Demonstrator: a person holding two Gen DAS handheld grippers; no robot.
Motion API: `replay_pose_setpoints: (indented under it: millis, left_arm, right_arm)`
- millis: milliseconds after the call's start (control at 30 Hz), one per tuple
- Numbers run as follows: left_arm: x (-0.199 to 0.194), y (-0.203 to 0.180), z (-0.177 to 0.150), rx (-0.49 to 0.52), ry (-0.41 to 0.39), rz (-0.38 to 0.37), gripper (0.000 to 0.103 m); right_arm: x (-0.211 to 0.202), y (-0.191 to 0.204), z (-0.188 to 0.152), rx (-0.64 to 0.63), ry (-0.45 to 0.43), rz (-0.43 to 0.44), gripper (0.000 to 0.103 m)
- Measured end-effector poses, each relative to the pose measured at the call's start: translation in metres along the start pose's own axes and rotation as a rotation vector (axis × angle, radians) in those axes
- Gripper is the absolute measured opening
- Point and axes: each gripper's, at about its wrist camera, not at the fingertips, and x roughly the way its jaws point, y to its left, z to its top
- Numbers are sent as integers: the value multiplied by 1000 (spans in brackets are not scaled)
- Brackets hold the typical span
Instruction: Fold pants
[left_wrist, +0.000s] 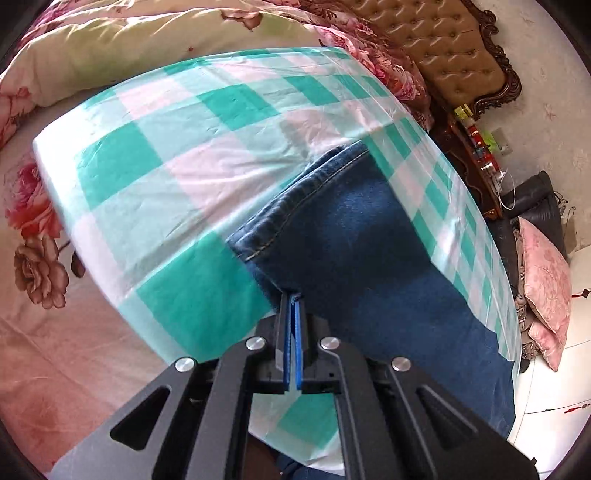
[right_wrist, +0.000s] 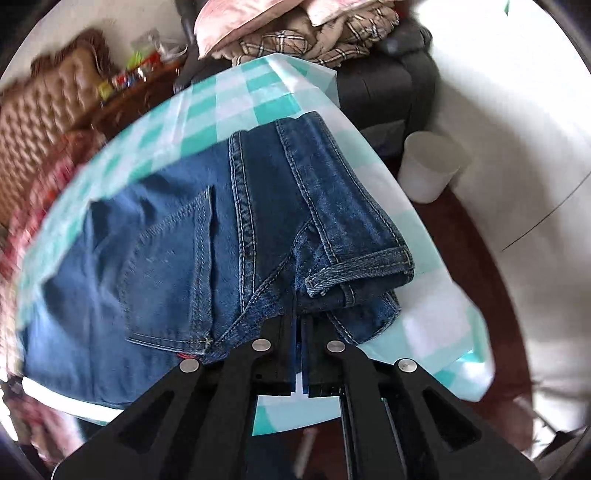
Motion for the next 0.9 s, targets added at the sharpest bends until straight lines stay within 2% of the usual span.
replay_pose_setpoints:
  millis: [67, 133, 167, 200, 233, 267, 333, 400, 467, 633, 767, 833, 900]
  left_arm:
    - [-7, -24, 17, 55, -3, -10, 1]
    - [-27, -51, 28, 111, -52, -63, 1]
    - [-42, -61, 31, 143, -89, -95, 1]
    - [-56, -70, 32, 172, -128, -117, 1]
    - [-66, -74, 32, 189, -165, -110, 1]
    - [-67, -69, 30, 175, -171, -85, 1]
    - [-47, -44, 23, 119, -122, -47, 1]
    - [-14, -10, 13, 43, -27, -41, 1]
    - [2, 5, 5, 33, 3, -34, 1]
    - [7, 11, 3, 53, -17, -55, 1]
    - [8, 13, 3, 51, -25, -59, 3]
    - [7, 15, -2, 39, -47, -58, 9]
    - [-1, 19, -10, 14, -71, -52, 23]
  right_arm:
    - [-2, 4, 4, -14, -12, -2, 2]
    - [-15, 2, 11, 17, -64, 84, 2]
    - [-26, -5, 15, 67, -100, 176, 2]
    - [-31, -12, 16, 98, -114, 221, 2]
    - [-34, -16, 18, 118, -120, 223, 2]
    - [-34, -17, 17, 113, -118, 186, 2]
    - [-19, -13, 8, 72, -74, 96, 2]
    - [-3, -15, 0, 82, -24, 90, 2]
    - [9, -18, -5, 96, 1, 77, 1]
    - [5, -4, -6, 32, -25, 2, 1]
    - [-11, -7, -10, 47, -53, 32, 1]
    - [-4, -10, -12, 45, -37, 24, 1]
    - [5, -11, -11, 45, -19, 17, 1]
